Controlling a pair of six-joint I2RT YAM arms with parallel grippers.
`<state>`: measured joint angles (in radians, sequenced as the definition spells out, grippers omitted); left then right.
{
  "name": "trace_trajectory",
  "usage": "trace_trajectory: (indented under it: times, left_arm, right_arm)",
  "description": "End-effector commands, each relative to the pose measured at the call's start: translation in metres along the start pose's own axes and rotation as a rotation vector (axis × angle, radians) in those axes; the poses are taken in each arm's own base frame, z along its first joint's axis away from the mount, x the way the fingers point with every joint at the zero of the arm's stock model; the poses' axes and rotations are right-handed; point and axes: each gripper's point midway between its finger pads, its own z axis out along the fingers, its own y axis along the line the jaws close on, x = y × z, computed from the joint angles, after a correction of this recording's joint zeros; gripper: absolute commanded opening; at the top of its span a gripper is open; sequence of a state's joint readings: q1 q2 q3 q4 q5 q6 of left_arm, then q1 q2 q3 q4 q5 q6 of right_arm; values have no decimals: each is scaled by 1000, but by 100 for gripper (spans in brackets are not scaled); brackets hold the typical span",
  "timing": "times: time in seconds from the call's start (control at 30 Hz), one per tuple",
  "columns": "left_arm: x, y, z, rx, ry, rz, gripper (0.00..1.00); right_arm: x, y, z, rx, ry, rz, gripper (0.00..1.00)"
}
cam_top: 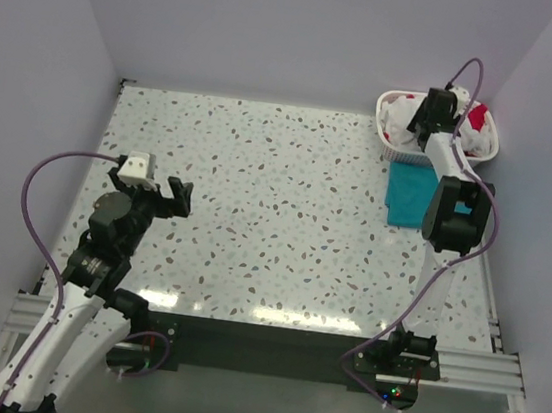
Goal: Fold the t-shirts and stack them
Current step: Flatten the tshirt out
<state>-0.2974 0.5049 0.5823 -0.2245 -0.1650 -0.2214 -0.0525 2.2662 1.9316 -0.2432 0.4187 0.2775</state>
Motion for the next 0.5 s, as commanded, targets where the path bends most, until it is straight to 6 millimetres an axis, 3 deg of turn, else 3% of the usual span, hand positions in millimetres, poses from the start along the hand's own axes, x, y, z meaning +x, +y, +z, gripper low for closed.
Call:
trace_trajectory:
  times: [0.0,0.07,0.23,0.27,0.33,0.37,0.47]
  left_arm:
    - [-14,-2,2,9,-46,1,100]
    - [-14,-1,2,6,-43,1,100]
    - [-15,-1,1,11,-50,0,100]
    - [-15,-1,1,12,-51,0,100]
    - [-17,-1,0,11,-59,-2,100]
    - [-17,-1,-1,10,-59,-3,100]
    - [-19,-1,-3,13,-68,-4,100]
  right_arm:
    - [-43,16,-2,-57,-116,31,61]
    - [-48,20,-8,-91,-119,26,41]
    - [-74,25,-40,-162,-160,36,21]
    - [-90,23,-56,-173,-190,45,15]
    - [-98,25,-69,-204,-205,41,3]
    - [-110,24,-82,-221,-227,39,0]
    - [-121,30,-105,-262,-251,3,0]
